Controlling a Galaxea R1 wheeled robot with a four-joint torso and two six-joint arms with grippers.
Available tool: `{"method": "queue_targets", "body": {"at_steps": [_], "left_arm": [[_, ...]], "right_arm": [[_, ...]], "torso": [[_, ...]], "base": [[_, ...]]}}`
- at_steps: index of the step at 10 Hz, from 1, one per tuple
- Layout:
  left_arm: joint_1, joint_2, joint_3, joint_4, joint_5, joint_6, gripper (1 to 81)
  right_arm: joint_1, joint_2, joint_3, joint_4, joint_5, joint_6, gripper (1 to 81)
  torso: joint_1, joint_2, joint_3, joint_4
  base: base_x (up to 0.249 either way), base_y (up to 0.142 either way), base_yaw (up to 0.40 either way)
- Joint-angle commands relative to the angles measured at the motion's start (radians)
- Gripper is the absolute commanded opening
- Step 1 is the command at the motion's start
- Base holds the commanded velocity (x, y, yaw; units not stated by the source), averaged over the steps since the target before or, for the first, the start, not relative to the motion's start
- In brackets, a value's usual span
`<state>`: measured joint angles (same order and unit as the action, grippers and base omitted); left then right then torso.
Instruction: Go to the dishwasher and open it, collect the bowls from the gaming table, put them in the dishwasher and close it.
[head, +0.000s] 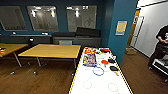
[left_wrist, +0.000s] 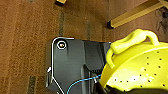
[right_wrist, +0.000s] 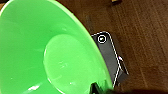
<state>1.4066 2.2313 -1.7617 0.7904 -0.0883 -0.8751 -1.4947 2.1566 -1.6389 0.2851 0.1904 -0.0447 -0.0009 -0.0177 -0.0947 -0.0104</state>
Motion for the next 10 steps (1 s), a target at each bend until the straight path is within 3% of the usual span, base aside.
{"method": "queue_targets", "body": {"at_steps": [1,10], "left_arm": [[-0.025,-0.004,-0.053,0.02,-0.014,0.004,1.0],[0.038,0.099,-0.239,0.033,-0.068,0.004,1.0]], "right_arm": [[0.036,-0.038,-0.005,-0.021,-0.055,-0.004,1.0],[0.021,0.053,-0.117,-0.08,-0.075,-0.004,1.0]], "torso": [[0.001,0.0,0.0,0.0],[0.001,0.0,0.0,0.0]], "base": [[-0.121,0.0,0.0],[-0.122,0.0,0.0]]}}
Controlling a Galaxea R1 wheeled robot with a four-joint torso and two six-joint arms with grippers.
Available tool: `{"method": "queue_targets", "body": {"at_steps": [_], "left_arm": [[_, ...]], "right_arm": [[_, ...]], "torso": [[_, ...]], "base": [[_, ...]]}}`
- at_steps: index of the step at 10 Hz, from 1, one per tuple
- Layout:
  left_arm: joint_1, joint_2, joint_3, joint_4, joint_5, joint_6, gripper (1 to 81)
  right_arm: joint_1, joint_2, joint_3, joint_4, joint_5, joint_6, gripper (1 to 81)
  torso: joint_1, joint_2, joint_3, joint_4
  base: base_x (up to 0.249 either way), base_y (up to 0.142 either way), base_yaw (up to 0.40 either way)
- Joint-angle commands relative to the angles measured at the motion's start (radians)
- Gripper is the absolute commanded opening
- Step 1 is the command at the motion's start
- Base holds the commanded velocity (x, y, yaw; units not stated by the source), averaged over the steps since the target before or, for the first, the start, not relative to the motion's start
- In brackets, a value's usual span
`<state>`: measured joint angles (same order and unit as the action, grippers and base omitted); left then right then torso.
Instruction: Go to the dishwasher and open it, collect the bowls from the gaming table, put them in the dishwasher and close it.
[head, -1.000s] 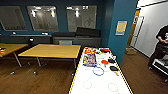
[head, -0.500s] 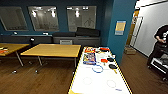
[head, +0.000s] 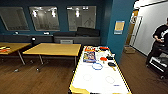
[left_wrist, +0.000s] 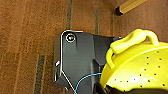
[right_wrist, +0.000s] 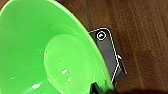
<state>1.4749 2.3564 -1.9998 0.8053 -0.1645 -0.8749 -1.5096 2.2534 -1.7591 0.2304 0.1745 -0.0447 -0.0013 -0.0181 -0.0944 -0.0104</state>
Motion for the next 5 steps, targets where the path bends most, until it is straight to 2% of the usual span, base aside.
{"method": "queue_targets", "body": {"at_steps": [1,5], "left_arm": [[-0.025,-0.02,-0.016,0.018,0.008,0.004,1.0],[-0.02,0.017,-0.079,0.02,-0.003,0.004,1.0]], "right_arm": [[0.036,-0.036,-0.003,-0.025,-0.059,-0.004,1.0],[0.033,-0.029,-0.023,-0.025,-0.061,-0.004,1.0]], "torso": [[0.001,0.0,0.0,0.0],[0.001,0.0,0.0,0.0]], "base": [[-0.14,0.0,0.0],[-0.148,0.0,0.0]]}}
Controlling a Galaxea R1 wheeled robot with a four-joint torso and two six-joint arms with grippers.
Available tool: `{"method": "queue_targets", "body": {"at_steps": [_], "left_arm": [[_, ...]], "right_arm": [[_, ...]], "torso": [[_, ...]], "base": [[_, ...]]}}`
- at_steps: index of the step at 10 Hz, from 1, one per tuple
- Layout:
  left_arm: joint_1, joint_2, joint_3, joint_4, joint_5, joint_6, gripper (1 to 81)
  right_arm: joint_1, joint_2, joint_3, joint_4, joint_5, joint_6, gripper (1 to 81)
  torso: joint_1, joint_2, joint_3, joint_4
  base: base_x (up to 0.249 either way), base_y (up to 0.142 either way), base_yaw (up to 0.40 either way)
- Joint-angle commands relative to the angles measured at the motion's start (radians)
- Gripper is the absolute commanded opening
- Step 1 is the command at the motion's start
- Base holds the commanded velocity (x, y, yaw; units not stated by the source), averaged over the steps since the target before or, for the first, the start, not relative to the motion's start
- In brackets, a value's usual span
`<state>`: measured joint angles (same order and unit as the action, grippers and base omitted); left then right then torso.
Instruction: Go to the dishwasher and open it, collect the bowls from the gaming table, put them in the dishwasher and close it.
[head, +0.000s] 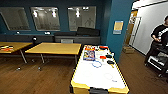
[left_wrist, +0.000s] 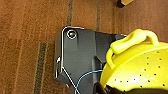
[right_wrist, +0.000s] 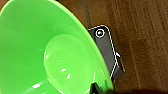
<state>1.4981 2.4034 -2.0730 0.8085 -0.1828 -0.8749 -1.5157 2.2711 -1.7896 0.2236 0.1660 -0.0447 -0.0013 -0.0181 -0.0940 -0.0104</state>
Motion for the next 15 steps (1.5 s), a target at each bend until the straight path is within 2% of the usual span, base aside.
{"method": "queue_targets", "body": {"at_steps": [1,4,7,15], "left_arm": [[-0.043,-0.033,-0.007,0.017,0.017,0.004,1.0],[-0.037,-0.018,-0.05,0.023,0.017,0.004,1.0],[-0.028,0.026,-0.137,0.023,0.016,0.004,1.0],[-0.026,0.045,-0.139,0.031,0.017,0.004,1.0]], "right_arm": [[0.039,-0.046,0.0,-0.018,-0.052,-0.004,1.0],[0.035,-0.042,-0.034,-0.018,-0.052,-0.004,1.0],[0.031,-0.025,-0.076,-0.02,-0.052,-0.004,1.0],[0.038,0.026,-0.097,-0.046,-0.065,-0.004,1.0]], "torso": [[0.001,0.0,0.0,0.0],[0.001,0.0,0.0,0.0],[0.001,0.0,0.0,0.0],[0.001,0.0,0.0,0.0]], "base": [[-0.148,0.0,0.0],[-0.148,0.0,0.0],[-0.148,0.0,0.0],[-0.143,0.0,0.0]]}}
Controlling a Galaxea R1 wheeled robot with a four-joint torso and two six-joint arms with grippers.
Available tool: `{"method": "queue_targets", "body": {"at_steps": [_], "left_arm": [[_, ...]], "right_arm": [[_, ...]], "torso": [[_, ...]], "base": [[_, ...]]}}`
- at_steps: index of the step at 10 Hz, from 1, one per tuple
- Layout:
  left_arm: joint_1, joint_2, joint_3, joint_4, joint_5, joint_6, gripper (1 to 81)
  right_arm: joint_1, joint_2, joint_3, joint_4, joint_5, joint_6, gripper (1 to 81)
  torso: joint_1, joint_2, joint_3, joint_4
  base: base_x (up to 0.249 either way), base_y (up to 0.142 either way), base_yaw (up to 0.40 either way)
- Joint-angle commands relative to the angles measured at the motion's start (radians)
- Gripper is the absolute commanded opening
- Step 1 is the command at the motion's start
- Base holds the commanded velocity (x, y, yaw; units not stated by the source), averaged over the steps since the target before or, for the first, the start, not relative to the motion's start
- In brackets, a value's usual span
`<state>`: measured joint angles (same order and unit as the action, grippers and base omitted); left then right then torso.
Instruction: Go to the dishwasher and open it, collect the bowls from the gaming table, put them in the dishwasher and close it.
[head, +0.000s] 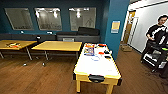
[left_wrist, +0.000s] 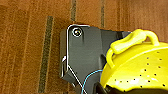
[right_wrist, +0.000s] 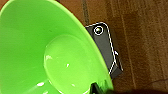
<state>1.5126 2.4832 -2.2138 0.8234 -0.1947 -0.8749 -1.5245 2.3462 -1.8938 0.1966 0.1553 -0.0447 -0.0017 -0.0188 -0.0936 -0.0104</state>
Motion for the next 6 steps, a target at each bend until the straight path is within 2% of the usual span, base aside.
{"method": "queue_targets", "body": {"at_steps": [1,6], "left_arm": [[-0.041,-0.035,0.002,0.016,0.028,0.004,1.0],[-0.034,-0.027,-0.003,0.003,0.029,0.002,1.0]], "right_arm": [[0.046,-0.049,0.007,-0.02,-0.054,-0.004,1.0],[0.049,-0.048,0.007,-0.02,-0.056,-0.004,1.0]], "torso": [[0.002,0.0,0.0,0.0],[0.002,-0.001,0.0,0.0]], "base": [[0.0,0.0,0.0],[0.0,0.0,0.0]]}}
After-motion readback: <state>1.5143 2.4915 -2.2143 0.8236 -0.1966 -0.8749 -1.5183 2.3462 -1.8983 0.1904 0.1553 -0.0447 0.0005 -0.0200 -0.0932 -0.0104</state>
